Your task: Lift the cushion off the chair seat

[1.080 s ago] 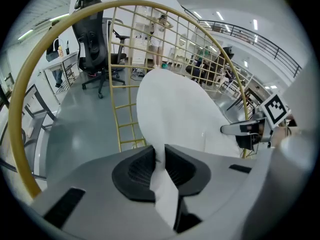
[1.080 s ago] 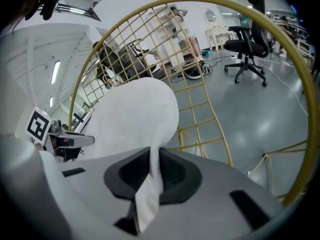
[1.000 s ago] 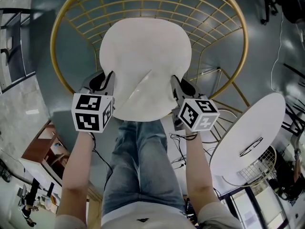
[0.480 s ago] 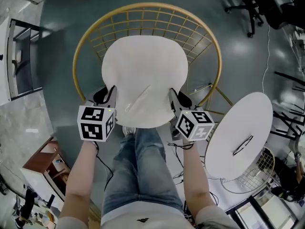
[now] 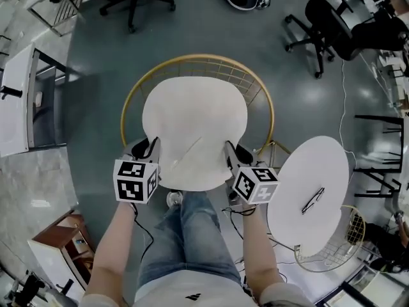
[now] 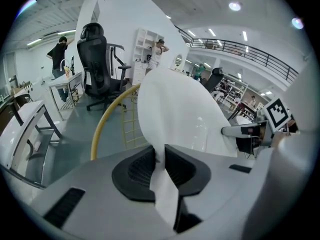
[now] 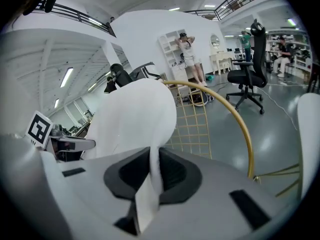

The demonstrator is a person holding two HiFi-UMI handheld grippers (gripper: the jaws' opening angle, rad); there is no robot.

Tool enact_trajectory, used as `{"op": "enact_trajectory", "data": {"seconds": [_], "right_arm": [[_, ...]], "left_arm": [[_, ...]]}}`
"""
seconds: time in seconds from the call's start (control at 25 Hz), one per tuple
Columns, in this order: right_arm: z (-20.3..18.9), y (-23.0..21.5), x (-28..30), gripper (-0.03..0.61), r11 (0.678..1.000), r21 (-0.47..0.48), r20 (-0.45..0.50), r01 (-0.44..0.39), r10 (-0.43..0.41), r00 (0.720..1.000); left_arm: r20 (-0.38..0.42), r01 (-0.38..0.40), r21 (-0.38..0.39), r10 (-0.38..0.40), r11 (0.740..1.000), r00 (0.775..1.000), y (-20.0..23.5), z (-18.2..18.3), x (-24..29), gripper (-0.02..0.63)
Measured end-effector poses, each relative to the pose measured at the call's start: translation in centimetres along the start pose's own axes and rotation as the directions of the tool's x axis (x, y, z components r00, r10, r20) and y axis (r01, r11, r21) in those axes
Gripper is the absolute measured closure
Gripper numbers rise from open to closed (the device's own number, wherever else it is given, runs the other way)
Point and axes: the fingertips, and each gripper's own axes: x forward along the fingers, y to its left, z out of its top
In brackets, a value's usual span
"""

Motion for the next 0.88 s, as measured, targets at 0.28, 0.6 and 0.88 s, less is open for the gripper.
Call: {"op": "enact_trajectory", "data": {"seconds": [0.28, 0.6, 0.88], "right_arm": [[4.4, 2.4, -3.2, 0.526, 0.999, -0.043, 0.072, 0.008, -0.005, 0.997], [8.0, 5.5, -6.8, 0.526, 0.996, -0.087, 0.148, 0.016, -0.003, 0.989], [10.0, 7.2, -10.0, 0.526, 0.993, -0.117, 0.202, 0.028, -0.004, 0.979]], "left_arm": [[0.081, 0.005, 0.013, -0.007, 1.000, 0.997, -0.5, 4.0, -3.7, 0.554], [0.166, 0.006, 0.029, -0.011, 1.000, 0.986, -0.9, 7.5, -8.0, 0.554], [0.223, 0.012, 0.047, -0.022, 0.999, 0.975, -1.9, 9.5, -11.0, 0.554]]}}
